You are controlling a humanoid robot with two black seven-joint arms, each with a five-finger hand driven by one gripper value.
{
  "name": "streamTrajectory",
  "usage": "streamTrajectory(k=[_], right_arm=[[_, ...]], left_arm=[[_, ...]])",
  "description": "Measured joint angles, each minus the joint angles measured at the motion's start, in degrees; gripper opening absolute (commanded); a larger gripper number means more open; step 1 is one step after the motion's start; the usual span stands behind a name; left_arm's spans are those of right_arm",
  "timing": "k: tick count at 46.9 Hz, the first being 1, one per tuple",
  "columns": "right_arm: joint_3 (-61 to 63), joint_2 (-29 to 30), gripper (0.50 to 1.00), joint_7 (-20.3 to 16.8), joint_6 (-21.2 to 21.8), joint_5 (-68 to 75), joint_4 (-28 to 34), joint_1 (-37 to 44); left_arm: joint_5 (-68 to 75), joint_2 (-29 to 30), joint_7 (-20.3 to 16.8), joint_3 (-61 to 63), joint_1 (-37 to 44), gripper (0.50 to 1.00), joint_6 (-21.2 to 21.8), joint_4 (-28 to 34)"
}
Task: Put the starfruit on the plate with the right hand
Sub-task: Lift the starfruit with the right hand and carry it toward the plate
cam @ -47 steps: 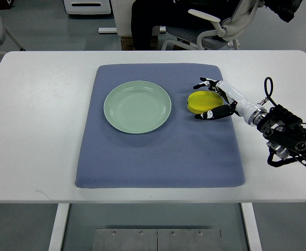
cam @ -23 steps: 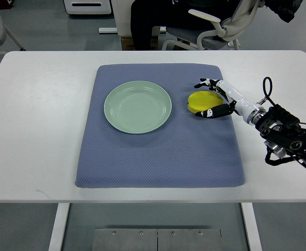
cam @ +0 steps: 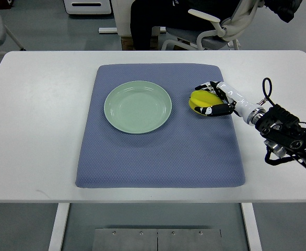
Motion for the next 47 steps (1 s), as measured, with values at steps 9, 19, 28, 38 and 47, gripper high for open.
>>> streamTrajectory(k=[9, 19, 28, 38, 47], right_arm=[[0.2, 0.0, 0.5, -0.5, -0.1, 3.5, 0.1, 0.3], [0.4, -0.4, 0.5, -0.1, 0.1, 3.8, 0.4, 1.9], [0.6, -2.2, 0.5, -0.3, 3.2, 3.9, 0.3, 5.7], [0.6, -3.6, 0.5, -0.3, 5.7, 3.9, 0.3, 7.2], [0.5, -3.0, 0.5, -0.6, 5.8, 3.9, 0.5, 7.2]], left_arm=[[0.0, 0.0, 0.0, 0.0, 0.0, 1.0, 0.0, 0.0], [0.0, 0.0, 0.0, 0.0, 0.0, 1.0, 0.0, 0.0], [0.0, 0.0, 0.0, 0.0, 0.0, 1.0, 0.0, 0.0], [0.0, 0.0, 0.0, 0.0, 0.0, 1.0, 0.0, 0.0], [0.0, 0.0, 0.0, 0.0, 0.0, 1.0, 0.0, 0.0]])
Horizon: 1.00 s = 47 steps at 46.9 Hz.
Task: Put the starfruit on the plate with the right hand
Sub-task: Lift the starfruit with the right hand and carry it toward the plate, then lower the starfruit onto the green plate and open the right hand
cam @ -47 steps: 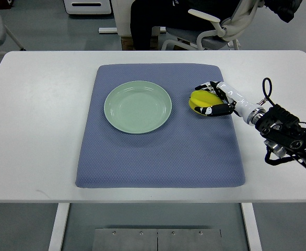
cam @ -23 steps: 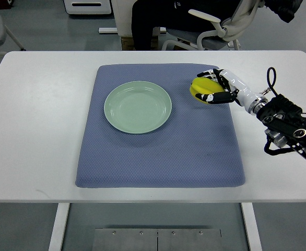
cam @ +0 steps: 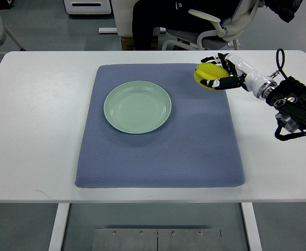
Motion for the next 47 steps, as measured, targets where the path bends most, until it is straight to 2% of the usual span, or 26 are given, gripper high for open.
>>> streamTrajectory(k=[16, 25, 32, 47], right_arm=[[0.0, 3.3, 0.5, -1.2, 0.9, 0.0, 1.0, 2.6], [0.0, 8.3, 0.5, -1.4, 1.0, 0.0, 1.9, 3.6], [0.0, 12.5, 0.5, -2.7, 0.0, -0.1, 1.8, 3.6], [0.0, 16.4, 0.5, -5.4, -0.2, -0.1, 0.8, 3.5]], left_arm=[[0.0, 0.0, 0.0, 0.0, 0.0, 1.0, 0.0, 0.0], [0.0, 0.0, 0.0, 0.0, 0.0, 1.0, 0.0, 0.0], [0.0, 0.0, 0.0, 0.0, 0.0, 1.0, 0.0, 0.0], [0.0, 0.0, 0.0, 0.0, 0.0, 1.0, 0.0, 0.0]])
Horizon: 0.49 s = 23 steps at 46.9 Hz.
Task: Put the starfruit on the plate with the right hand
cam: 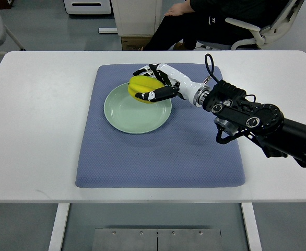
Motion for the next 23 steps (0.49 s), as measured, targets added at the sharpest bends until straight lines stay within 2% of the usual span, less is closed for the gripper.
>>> streamTrajectory(k=[9, 10, 11, 13, 14, 23], right_arm=[[0.0, 0.1, 0.5, -0.4, -0.3, 0.0, -0.3, -1.3], [0.0, 0.1, 0.564, -0.4, -0.6, 0.0, -0.3, -1.5], [0.0, 0.1, 0.66, -0.4, -0.9, 0.0, -0.3, -1.7], [0.0, 0.1, 0.931, -0.4, -1.4, 0.1, -0.2, -1.9], [0.0, 0.1, 0.999, -0.3, -1.7, 0.1, -0.3, -2.0], [0.4, 0.1, 1.0, -0.1, -2.2, 0.6, -0.2, -2.3]], left_arm=[[0.0, 0.0, 0.0, 0.0, 0.0, 1.0, 0.0, 0.0], [0.0, 0.0, 0.0, 0.0, 0.0, 1.0, 0.0, 0.0], [0.0, 0.0, 0.0, 0.0, 0.0, 1.0, 0.0, 0.0], [0.0, 0.0, 0.0, 0.0, 0.0, 1.0, 0.0, 0.0], [0.0, 0.0, 0.0, 0.0, 0.0, 1.0, 0.0, 0.0], [0.0, 0.0, 0.0, 0.0, 0.0, 1.0, 0.0, 0.0]])
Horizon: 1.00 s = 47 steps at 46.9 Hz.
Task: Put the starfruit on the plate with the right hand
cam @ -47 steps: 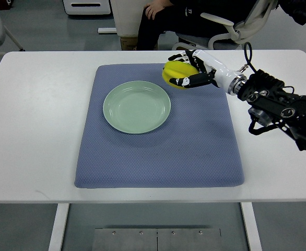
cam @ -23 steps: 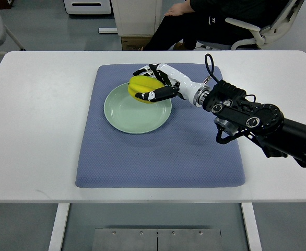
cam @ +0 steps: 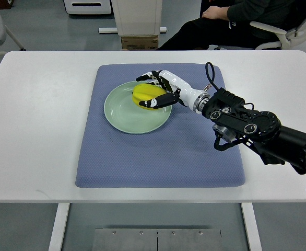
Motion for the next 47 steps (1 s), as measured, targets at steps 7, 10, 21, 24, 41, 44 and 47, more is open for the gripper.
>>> streamTrajectory(k=[7, 10, 21, 24, 41, 44, 47], right_arm=[[0.1, 0.0, 1.0, -0.2, 0.1, 0.0, 0.0, 0.5], [0.2, 0.0, 1.0, -0.2, 0.1, 0.0, -0.1, 0.7], [9.9, 0.0, 1.0, -0.1, -0.1, 0.0, -2.5, 0.5], [12.8, -0.2, 1.0, -0.3, -0.1, 0.0, -2.6, 0.5], [26.0, -5.1, 1.0, -0.8, 0.8, 11.7, -2.5, -5.3], [27.0, -6.2, 1.0, -0.9, 0.8, 13.9, -2.6, -5.4], [29.0, -7.5, 1.0, -0.9, 0.8, 15.9, -2.6, -5.5]], left_arm=[[0.0, 0.0, 0.0, 0.0, 0.0, 1.0, 0.0, 0.0], [0.0, 0.0, 0.0, 0.0, 0.0, 1.0, 0.0, 0.0], [0.0, 0.0, 0.0, 0.0, 0.0, 1.0, 0.0, 0.0], [0.0, 0.0, 0.0, 0.0, 0.0, 1.0, 0.0, 0.0], [0.0, 0.0, 0.0, 0.0, 0.0, 1.0, 0.0, 0.0], [0.0, 0.0, 0.0, 0.0, 0.0, 1.0, 0.0, 0.0], [0.0, 0.0, 0.0, 0.0, 0.0, 1.0, 0.0, 0.0]])
